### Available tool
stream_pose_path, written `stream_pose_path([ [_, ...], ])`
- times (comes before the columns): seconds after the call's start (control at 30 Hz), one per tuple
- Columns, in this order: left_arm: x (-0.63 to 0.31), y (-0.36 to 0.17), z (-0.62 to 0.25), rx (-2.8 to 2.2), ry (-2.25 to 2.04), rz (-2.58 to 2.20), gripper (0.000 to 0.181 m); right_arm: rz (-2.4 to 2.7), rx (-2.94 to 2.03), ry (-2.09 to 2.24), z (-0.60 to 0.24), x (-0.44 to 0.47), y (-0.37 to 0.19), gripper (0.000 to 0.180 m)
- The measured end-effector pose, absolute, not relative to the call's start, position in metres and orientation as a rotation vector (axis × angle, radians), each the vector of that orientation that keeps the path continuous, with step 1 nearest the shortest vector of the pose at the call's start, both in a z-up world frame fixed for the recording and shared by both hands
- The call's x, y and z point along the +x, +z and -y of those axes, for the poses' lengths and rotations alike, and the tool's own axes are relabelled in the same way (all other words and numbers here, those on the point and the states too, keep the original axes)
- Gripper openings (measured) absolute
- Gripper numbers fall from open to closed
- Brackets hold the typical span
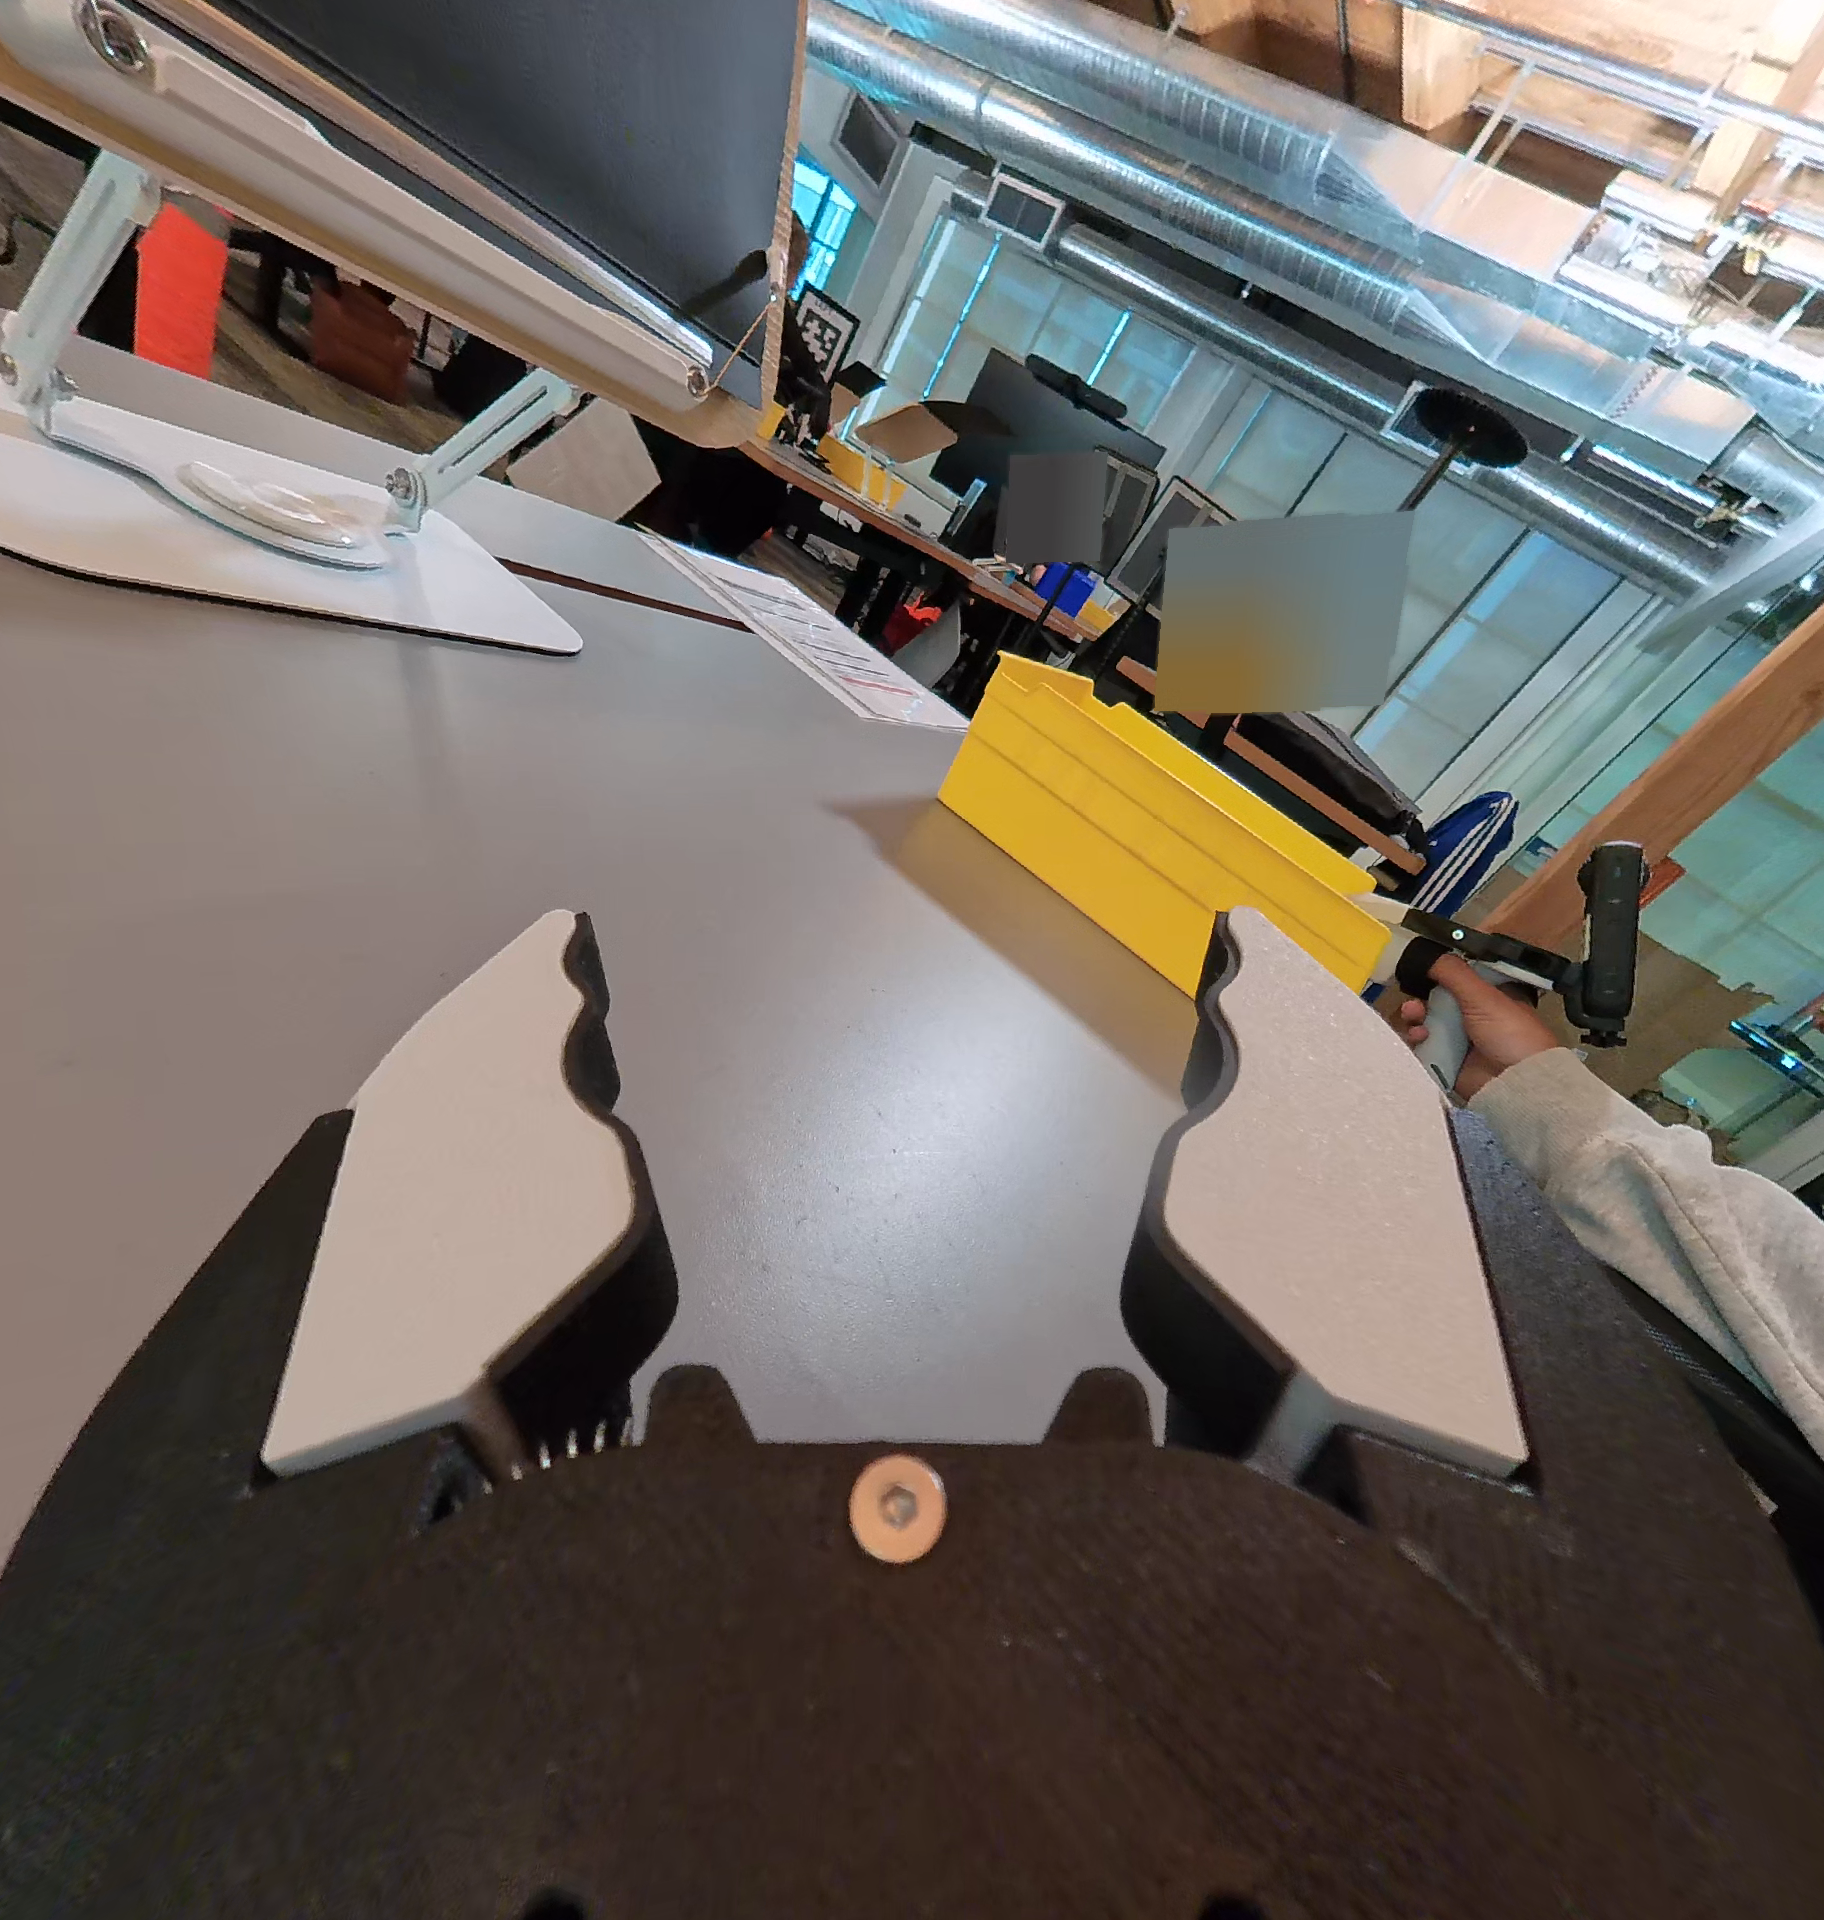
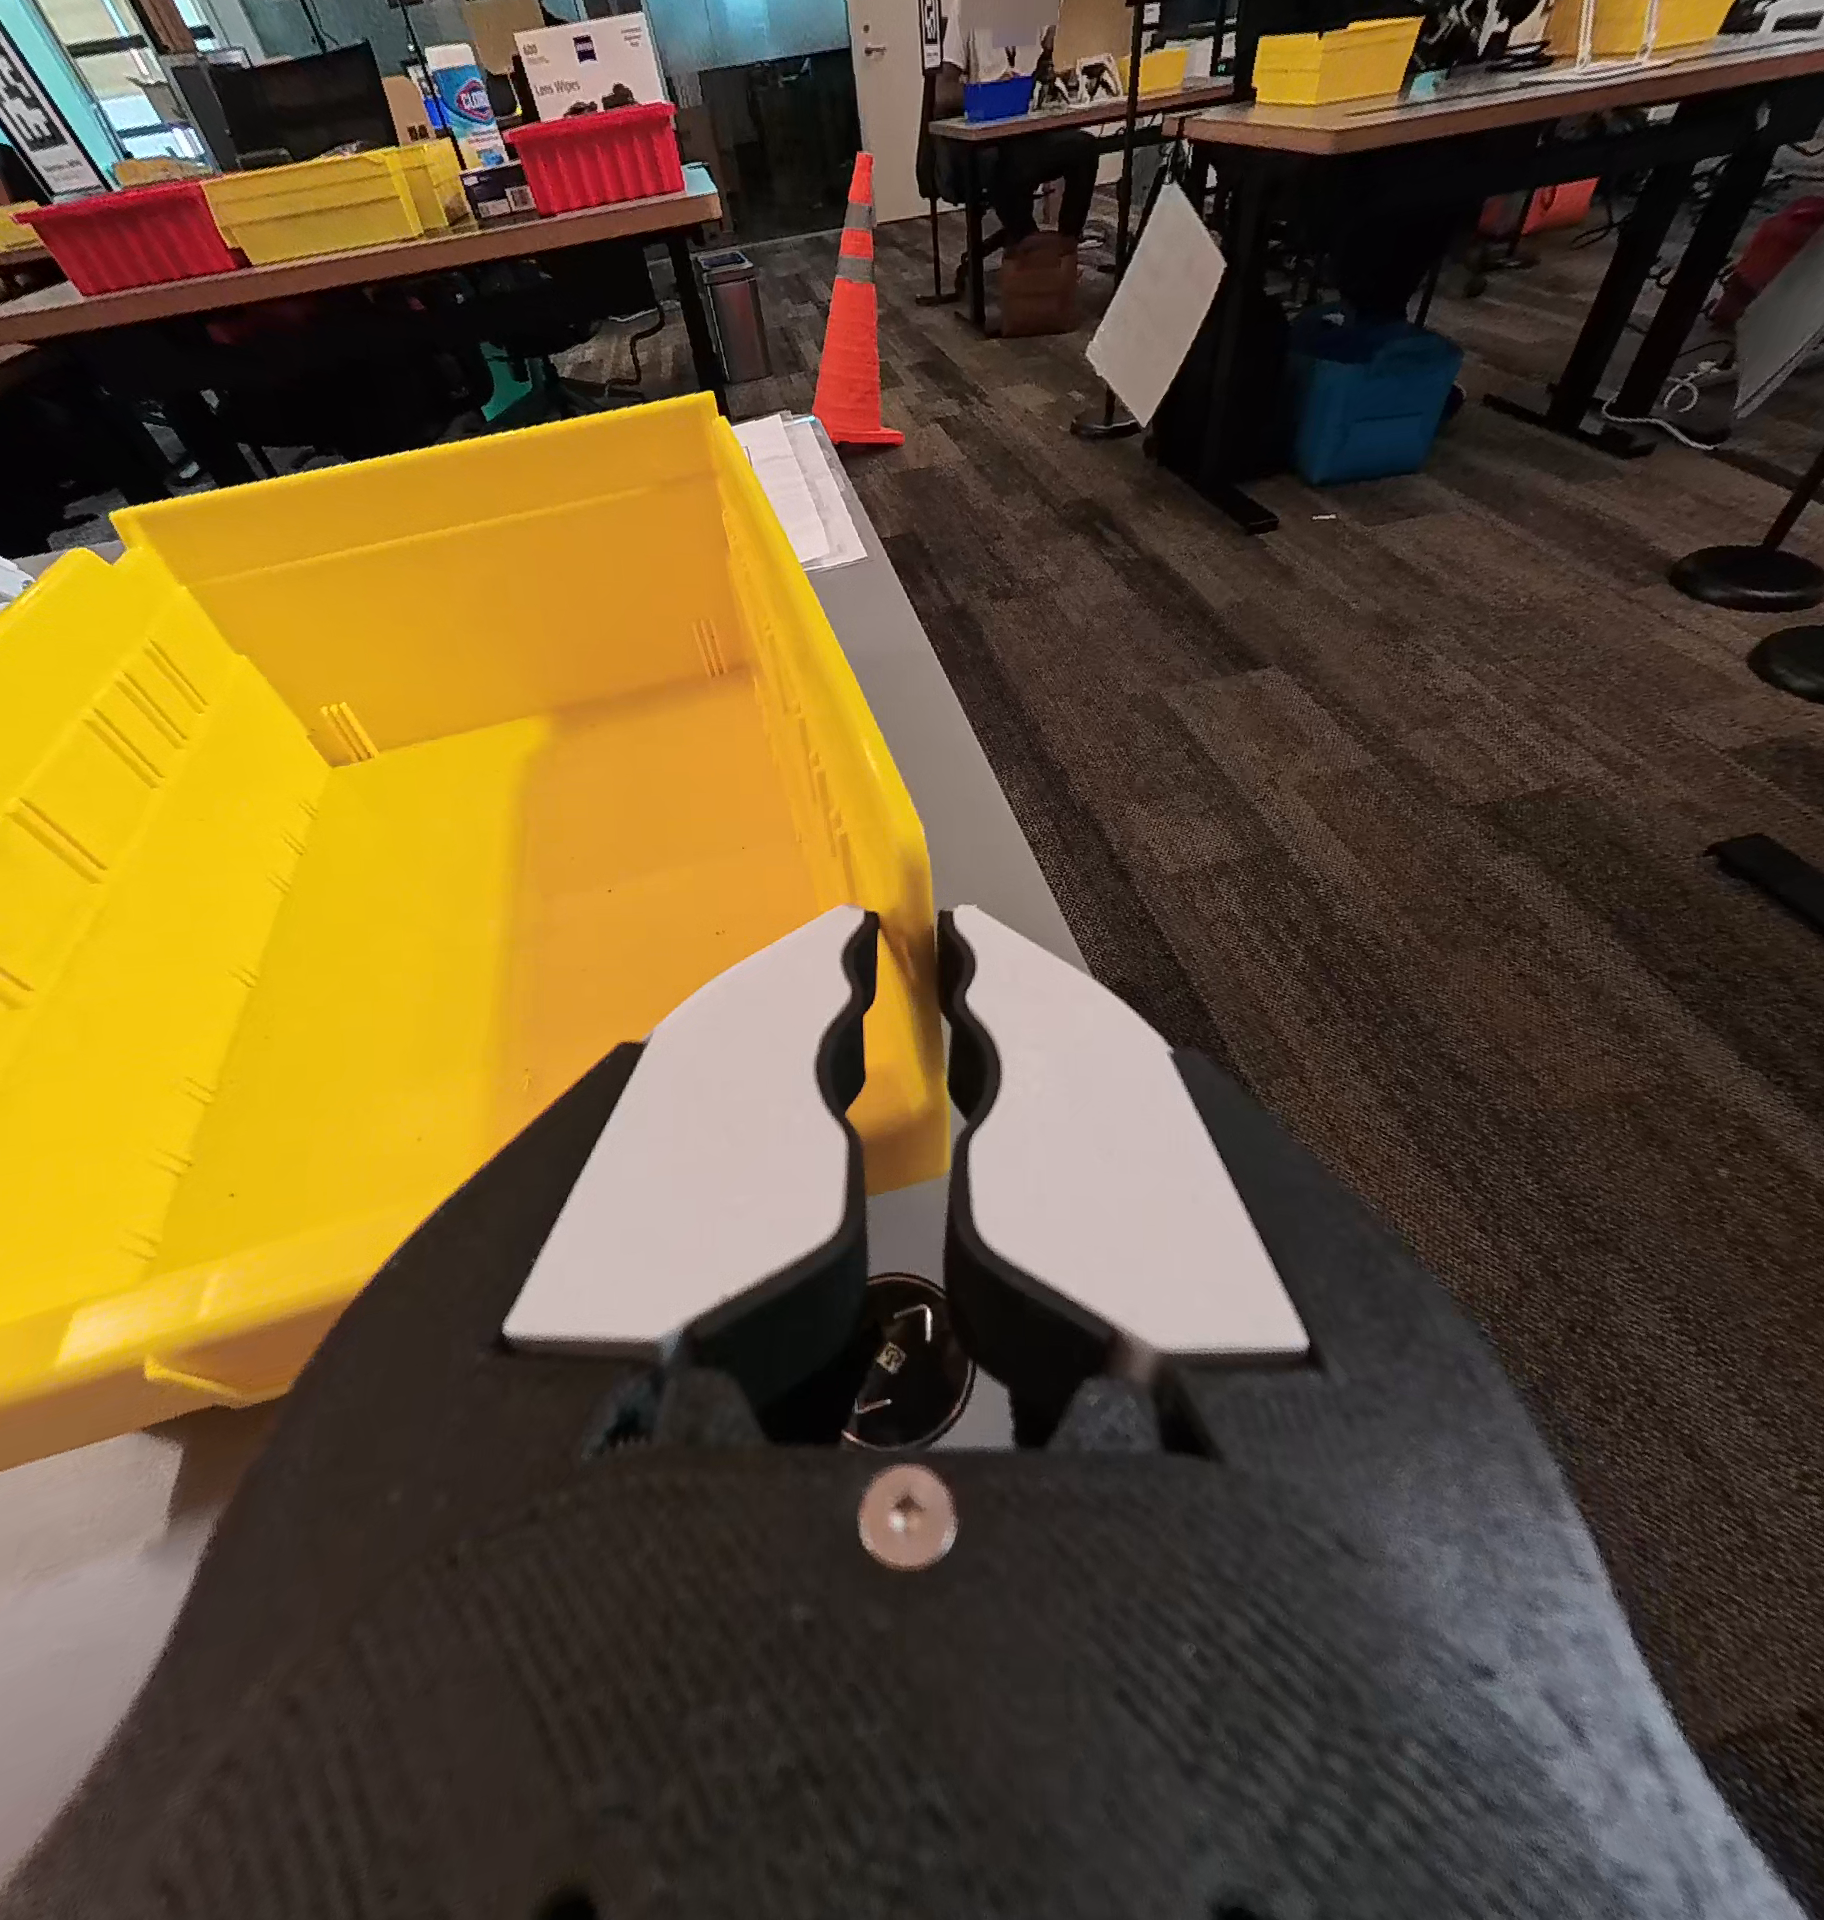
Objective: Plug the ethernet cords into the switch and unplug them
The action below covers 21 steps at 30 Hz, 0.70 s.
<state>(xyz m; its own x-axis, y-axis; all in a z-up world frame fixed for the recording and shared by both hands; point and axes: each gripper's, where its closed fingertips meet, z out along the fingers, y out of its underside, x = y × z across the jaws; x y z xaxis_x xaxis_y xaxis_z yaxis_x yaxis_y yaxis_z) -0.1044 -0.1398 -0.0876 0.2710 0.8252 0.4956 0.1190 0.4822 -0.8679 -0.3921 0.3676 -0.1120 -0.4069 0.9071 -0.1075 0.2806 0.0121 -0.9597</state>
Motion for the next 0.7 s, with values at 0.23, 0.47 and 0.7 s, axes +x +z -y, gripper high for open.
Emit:
stream_pose_path([
  [0.23,-0.1046,-0.0875,0.1395,-0.981,0.595,1.224,0.109,1.718,-1.23,1.431,-0.3675,-0.3925,-0.1121,0.011],
  [0.47,-0.1046,-0.0876,0.1394,-0.979,0.593,1.224,0.109,1.712,-1.231,1.425,-0.3674,-0.3928,-0.1122,0.011],
  [0.7,-0.1047,-0.0877,0.1391,-0.978,0.591,1.224,0.109,1.707,-1.229,1.419,-0.367,-0.3932,-0.1124,0.011],
])
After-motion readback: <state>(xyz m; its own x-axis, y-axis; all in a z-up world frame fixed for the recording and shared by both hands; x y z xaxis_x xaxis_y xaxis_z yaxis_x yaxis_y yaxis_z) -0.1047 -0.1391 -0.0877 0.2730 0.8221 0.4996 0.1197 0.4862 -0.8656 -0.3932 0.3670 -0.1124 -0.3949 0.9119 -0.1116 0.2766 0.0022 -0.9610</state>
